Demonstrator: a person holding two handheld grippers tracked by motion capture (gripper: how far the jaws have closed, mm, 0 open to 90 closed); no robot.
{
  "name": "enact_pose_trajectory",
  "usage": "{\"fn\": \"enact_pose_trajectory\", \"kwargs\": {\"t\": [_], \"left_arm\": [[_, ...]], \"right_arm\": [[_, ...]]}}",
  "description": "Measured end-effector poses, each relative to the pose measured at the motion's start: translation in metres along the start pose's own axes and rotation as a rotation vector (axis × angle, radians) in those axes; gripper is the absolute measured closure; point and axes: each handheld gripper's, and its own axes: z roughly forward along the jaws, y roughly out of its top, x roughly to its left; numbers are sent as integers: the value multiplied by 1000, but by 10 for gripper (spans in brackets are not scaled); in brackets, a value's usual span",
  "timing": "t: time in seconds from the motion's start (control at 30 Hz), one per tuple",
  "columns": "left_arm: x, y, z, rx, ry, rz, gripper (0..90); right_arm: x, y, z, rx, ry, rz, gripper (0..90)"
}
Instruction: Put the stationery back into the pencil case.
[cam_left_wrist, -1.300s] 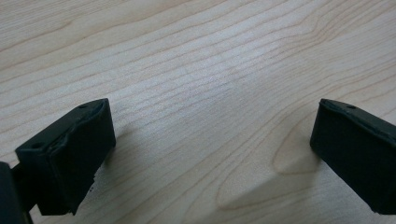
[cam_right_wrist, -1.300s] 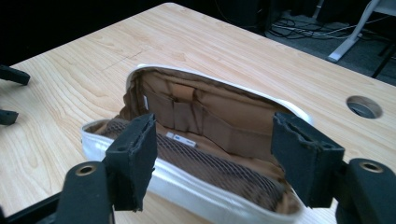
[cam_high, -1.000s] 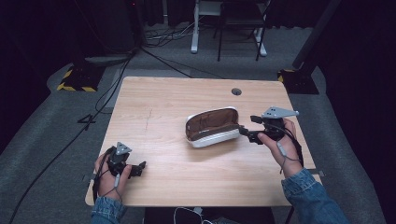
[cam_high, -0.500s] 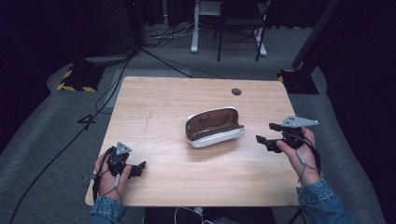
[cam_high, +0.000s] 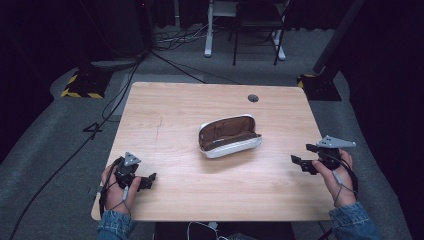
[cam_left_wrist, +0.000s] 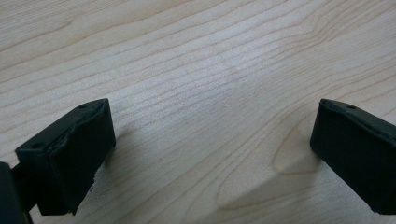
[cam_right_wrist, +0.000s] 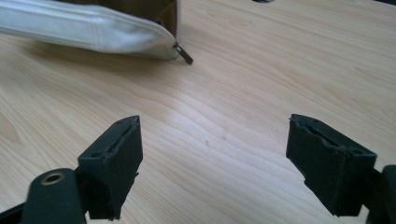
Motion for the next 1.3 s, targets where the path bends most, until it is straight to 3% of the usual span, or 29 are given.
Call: {"fn": "enact_pose_trajectory", "kwargs": {"t": [0.4, 0.8, 0.87, 1.3], "left_arm": [[0, 0, 0, 0, 0, -2, 5], [0, 0, 0, 0, 0, 0, 5], [0, 0, 0, 0, 0, 0, 5], [0, 0, 0, -2, -5, -3, 2]], "right_arm": [[-12, -47, 2, 26, -16, 28, 183], [-12, -76, 16, 62, -39, 2, 173], [-12, -76, 17, 84, -24, 0, 153], [-14, -75, 20, 91, -37, 25, 133]]}}
